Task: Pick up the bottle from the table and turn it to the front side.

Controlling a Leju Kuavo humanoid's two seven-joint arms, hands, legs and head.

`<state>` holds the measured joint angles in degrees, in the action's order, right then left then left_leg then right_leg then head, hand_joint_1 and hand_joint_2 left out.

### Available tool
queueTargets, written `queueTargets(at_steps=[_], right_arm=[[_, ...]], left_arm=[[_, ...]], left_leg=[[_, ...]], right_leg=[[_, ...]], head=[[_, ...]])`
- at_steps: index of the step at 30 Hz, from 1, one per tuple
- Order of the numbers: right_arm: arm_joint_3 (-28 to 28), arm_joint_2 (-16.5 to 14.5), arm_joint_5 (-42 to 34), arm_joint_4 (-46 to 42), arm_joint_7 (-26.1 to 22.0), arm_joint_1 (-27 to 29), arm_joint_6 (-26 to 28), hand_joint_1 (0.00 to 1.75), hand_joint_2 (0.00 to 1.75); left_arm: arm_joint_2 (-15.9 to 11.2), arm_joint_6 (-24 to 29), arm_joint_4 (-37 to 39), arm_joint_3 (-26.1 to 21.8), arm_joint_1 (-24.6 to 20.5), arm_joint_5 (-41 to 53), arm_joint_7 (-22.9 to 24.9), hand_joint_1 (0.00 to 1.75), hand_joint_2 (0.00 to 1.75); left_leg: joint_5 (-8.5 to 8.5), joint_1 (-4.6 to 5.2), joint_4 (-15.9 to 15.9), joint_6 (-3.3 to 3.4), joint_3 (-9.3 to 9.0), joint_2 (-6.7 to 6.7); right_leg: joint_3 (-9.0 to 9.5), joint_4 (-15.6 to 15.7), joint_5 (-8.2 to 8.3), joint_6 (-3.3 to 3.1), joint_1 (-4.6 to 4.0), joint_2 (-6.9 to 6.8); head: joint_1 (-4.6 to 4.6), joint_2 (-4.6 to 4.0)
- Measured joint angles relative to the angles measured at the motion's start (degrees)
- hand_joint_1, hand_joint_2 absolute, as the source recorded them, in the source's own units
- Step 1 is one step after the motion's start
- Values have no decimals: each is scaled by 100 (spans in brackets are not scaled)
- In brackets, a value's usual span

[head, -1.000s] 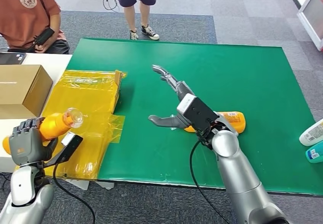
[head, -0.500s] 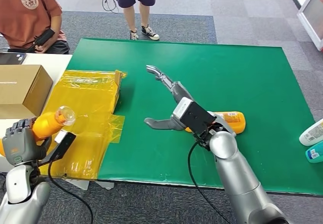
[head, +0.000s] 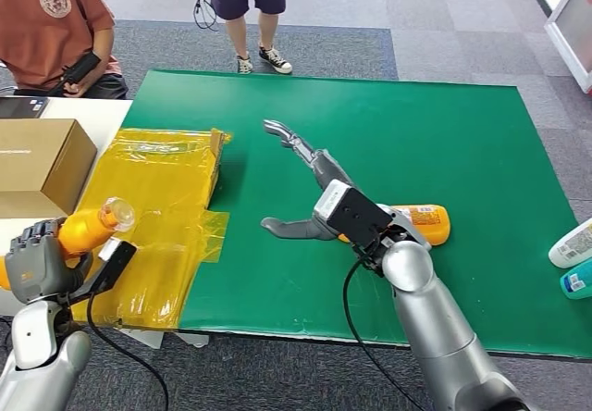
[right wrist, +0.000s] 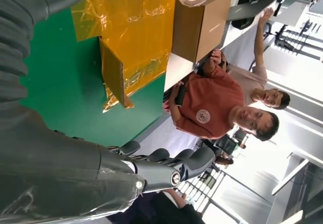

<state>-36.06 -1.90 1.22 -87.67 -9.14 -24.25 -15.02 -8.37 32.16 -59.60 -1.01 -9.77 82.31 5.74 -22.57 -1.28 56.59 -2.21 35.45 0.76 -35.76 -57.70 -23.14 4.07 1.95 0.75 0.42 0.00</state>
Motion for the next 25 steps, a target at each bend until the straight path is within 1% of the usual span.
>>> queueTargets(at_steps=[8, 25], right_arm=[[-39, 2, 0, 0, -7, -90, 0, 0, 175], [-90, 34, -9, -142, -76, -93, 57, 0, 175]], left_arm=[[0, 176, 111, -3, 1, 0, -8, 0, 175], [0, 206, 118, -4, 50, 35, -113, 0, 175]], left_leg=[[0, 0, 0, 0, 0, 0], [0, 0, 0, 0, 0, 0]], right_leg=[[1, 0, 0, 0, 0, 0], [0, 0, 0, 0, 0, 0]], head=[[1, 0], [0, 0]])
